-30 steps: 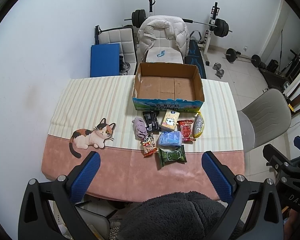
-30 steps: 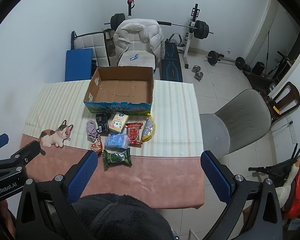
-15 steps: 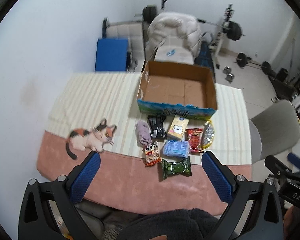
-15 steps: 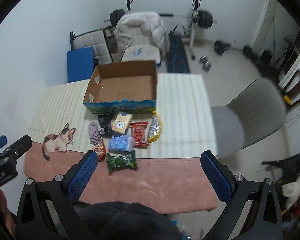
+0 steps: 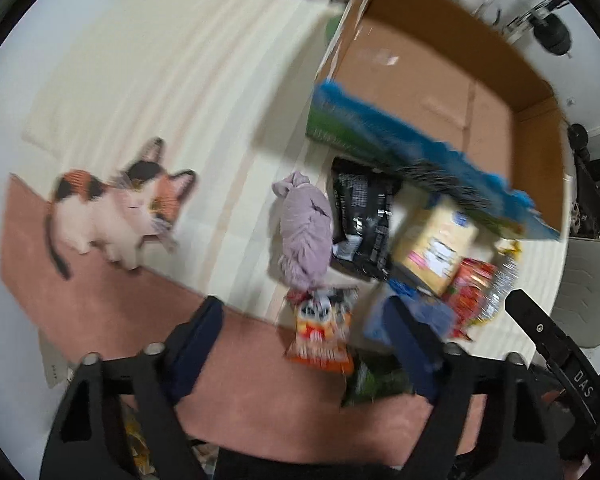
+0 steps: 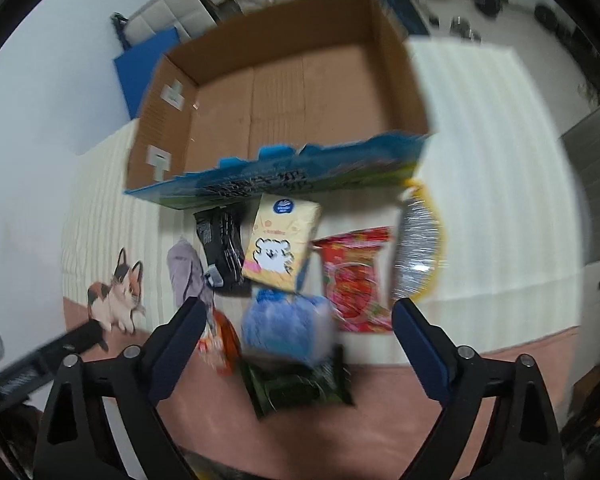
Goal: Organize soft objects
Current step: 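Grasp the lilac towel with the left gripper while the right grasps the Vinda tissue pack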
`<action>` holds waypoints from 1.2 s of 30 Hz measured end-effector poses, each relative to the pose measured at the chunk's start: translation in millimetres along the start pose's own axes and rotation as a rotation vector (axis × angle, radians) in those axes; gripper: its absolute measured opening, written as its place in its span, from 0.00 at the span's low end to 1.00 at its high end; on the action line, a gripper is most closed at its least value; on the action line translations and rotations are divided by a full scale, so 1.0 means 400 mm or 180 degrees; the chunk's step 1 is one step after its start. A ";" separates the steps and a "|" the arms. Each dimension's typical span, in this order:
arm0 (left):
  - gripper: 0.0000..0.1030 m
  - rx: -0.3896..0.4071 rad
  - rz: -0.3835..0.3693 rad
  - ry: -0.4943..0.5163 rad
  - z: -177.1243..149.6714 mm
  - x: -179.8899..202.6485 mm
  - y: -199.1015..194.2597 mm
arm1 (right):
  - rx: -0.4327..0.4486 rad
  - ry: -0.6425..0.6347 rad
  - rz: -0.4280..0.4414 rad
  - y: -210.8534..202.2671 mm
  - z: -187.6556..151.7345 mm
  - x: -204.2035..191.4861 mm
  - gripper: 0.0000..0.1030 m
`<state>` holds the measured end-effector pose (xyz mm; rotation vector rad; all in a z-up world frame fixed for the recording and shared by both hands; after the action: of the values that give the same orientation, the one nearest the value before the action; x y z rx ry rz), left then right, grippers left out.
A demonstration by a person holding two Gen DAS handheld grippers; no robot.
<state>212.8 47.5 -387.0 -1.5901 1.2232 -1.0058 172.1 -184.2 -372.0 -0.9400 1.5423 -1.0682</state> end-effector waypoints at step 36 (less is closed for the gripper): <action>0.25 -0.0213 -0.0006 0.0441 0.018 -0.100 0.022 | -0.0070 0.0045 0.0268 -0.029 -0.013 -0.120 0.62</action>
<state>209.5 86.3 -401.0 -1.5945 1.3618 -1.1019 177.2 -142.0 -346.2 -0.8763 1.5942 -1.0019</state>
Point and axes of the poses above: each gripper's, at about its wrist camera, not at the fingertips, and y roughly the way its jaws point, x to its right, z to its top, the point moved 9 cm from there along y, roughly the way its jaws point, and after that the axes turned 15 degrees about -x, right-handed, at the moved point
